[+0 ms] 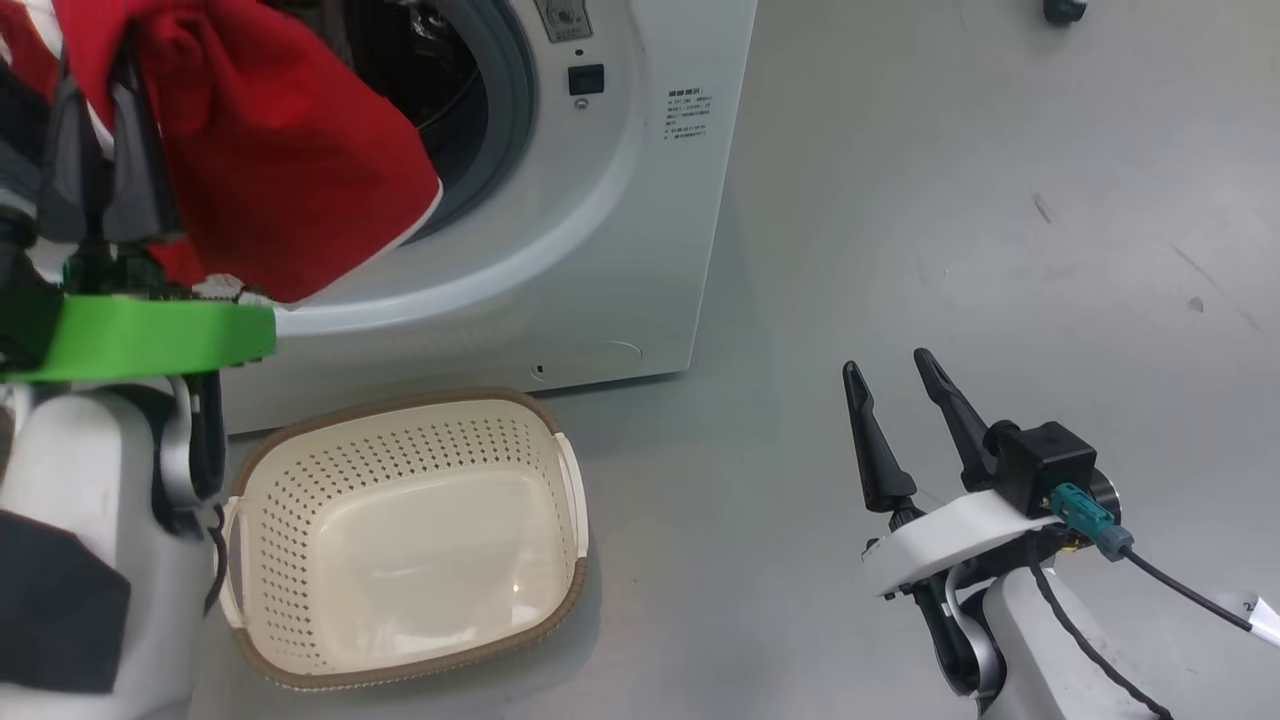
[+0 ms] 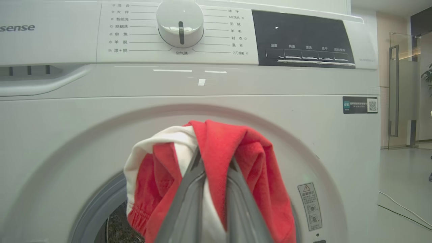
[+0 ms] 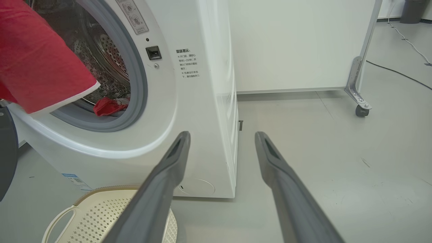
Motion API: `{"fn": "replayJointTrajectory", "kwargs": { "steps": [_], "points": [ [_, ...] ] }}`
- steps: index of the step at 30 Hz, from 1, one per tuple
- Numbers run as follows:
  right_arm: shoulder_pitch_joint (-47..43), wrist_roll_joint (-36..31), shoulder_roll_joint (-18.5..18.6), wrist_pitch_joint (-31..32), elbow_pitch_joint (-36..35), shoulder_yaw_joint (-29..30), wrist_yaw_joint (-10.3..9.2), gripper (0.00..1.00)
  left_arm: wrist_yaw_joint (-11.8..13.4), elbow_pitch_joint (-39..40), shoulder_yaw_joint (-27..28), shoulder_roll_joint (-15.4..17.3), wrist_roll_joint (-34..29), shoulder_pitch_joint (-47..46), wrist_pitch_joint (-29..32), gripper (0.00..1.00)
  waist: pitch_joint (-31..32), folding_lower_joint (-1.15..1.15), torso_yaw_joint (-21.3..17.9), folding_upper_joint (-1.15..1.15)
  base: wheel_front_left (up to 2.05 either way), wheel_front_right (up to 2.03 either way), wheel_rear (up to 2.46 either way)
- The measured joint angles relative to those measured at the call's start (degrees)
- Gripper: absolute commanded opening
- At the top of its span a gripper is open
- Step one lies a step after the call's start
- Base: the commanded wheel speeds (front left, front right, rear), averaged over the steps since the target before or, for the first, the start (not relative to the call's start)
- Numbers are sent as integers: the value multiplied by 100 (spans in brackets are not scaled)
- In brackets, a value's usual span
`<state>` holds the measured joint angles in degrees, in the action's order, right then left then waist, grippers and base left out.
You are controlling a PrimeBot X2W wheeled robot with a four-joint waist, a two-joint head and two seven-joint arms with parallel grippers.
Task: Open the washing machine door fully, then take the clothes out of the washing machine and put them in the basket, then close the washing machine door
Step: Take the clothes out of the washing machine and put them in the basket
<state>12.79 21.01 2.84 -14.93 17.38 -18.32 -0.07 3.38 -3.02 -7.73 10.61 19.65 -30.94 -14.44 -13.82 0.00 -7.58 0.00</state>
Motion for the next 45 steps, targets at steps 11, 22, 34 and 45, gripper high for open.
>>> {"fn": "replayJointTrajectory", "kwargs": {
  "steps": [11,22,34,45],
  "points": [
    [-220,-58,-1,0,-46,58,1,100,165,241,-91,-243,83,1365,221,0,301,0,125,0,0,0,0],
    [-233,-92,-1,0,-242,18,55,100,212,130,-338,-391,164,2280,657,0,133,0,107,0,0,0,0],
    [-33,-205,-1,0,-559,-65,59,100,240,-527,-253,-467,394,2496,934,0,-463,0,-16,0,0,0,0],
    [355,-301,1,0,-801,-241,118,100,240,-1266,-153,-444,466,1635,1327,0,-1267,0,-217,0,0,0,0]
  ]
}}
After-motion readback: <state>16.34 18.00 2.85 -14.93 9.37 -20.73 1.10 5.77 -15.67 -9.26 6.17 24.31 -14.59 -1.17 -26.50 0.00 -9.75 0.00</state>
